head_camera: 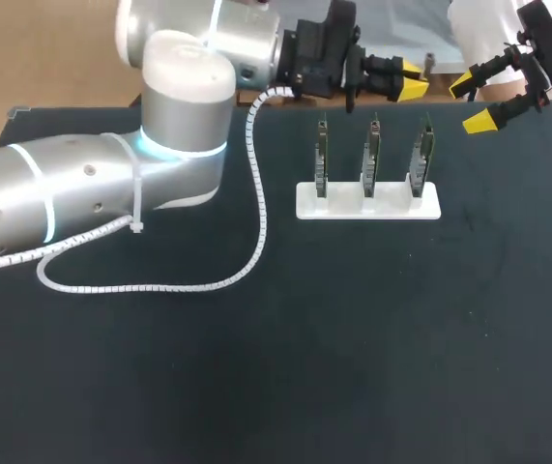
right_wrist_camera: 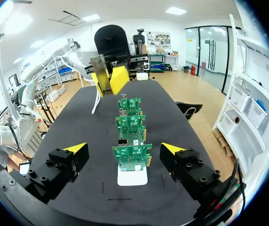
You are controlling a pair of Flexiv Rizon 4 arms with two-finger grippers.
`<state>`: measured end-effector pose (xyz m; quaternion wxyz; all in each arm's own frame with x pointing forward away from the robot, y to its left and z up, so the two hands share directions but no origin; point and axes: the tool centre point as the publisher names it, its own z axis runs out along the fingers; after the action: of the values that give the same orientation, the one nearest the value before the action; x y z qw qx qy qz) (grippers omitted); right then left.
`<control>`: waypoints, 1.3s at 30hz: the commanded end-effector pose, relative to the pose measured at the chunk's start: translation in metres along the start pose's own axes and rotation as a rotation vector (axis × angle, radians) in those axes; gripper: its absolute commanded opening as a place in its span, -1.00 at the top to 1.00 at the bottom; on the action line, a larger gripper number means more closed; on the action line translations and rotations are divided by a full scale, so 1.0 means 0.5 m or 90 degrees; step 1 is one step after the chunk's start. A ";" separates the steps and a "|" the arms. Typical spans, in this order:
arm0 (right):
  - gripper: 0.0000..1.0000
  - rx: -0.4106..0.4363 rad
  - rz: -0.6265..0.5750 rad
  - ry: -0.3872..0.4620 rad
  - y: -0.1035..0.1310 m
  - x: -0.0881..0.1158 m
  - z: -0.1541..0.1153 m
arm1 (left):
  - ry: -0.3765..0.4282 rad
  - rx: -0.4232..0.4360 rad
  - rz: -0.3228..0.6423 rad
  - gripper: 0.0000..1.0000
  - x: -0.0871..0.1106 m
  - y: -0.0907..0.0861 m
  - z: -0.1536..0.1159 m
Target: Pick up the optical module with the left hand, and insert it into the network port with the right hand.
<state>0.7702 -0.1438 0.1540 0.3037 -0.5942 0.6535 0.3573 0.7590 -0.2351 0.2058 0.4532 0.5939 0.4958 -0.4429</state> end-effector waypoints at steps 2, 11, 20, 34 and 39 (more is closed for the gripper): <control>-1.00 0.003 -0.001 0.000 0.004 0.000 0.000 | -0.005 -0.006 -0.002 1.00 0.018 0.000 0.015; -1.00 0.003 -0.001 0.000 0.004 0.000 0.000 | -0.012 -0.016 -0.014 1.00 0.034 0.015 0.029; -1.00 0.003 -0.001 0.000 0.004 0.000 0.000 | -0.007 -0.019 -0.022 1.00 0.043 0.025 0.044; -1.00 0.003 -0.001 0.000 0.004 0.000 0.000 | -0.001 -0.030 -0.036 1.00 0.064 0.026 0.058; -1.00 0.003 -0.001 0.000 0.004 0.000 0.000 | 0.005 -0.033 -0.038 1.00 0.064 0.026 0.056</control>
<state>0.7702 -0.1438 0.1540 0.3037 -0.5942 0.6535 0.3573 0.7734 -0.2574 0.1699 0.4540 0.5681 0.5251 -0.4421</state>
